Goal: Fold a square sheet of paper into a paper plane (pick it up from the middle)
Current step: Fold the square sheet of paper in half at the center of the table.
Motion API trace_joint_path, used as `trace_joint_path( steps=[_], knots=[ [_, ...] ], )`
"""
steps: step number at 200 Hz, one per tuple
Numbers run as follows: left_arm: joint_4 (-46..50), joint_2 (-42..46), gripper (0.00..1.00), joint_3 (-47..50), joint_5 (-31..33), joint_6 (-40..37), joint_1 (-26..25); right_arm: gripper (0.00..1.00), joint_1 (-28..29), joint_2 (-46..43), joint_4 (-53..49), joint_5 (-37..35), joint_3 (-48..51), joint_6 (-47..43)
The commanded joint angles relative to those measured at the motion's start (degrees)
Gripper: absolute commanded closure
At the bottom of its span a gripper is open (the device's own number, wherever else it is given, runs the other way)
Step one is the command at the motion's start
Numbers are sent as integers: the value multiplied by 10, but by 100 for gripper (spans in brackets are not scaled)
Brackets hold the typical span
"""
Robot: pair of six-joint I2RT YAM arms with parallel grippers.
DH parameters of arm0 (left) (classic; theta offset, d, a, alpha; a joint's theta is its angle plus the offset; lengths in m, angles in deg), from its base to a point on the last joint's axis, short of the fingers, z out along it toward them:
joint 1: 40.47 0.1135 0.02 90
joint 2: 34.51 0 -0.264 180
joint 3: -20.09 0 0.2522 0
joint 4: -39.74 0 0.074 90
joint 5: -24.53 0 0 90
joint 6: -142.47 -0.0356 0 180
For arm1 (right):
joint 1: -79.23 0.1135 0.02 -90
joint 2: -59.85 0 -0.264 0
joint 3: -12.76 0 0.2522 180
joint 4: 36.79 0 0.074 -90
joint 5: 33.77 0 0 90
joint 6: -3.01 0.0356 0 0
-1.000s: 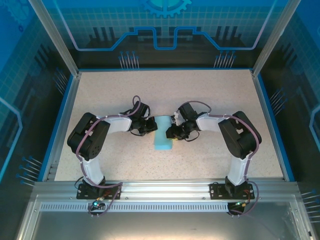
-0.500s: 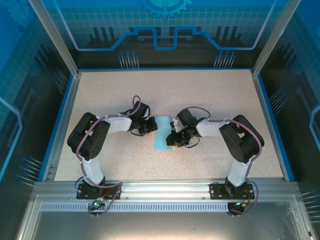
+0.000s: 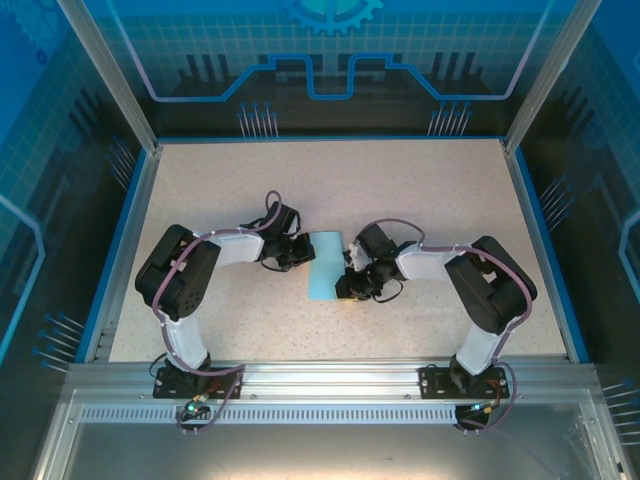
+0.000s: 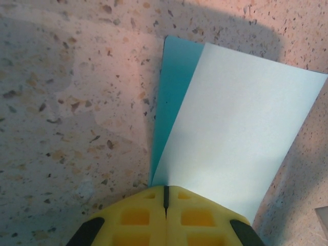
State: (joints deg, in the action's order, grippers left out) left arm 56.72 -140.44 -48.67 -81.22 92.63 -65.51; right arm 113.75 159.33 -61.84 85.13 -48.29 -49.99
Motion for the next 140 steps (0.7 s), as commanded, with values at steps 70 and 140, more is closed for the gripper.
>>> trace_joint_path(
  steps=[70,140],
  knots=[
    [57,-25,100,-9,34,-12,0,81,-42,30,63,-86,-132,20],
    [69,-33,100,-17,35,-13,-2,82,-69,132,48,-96,-192,33]
  ],
)
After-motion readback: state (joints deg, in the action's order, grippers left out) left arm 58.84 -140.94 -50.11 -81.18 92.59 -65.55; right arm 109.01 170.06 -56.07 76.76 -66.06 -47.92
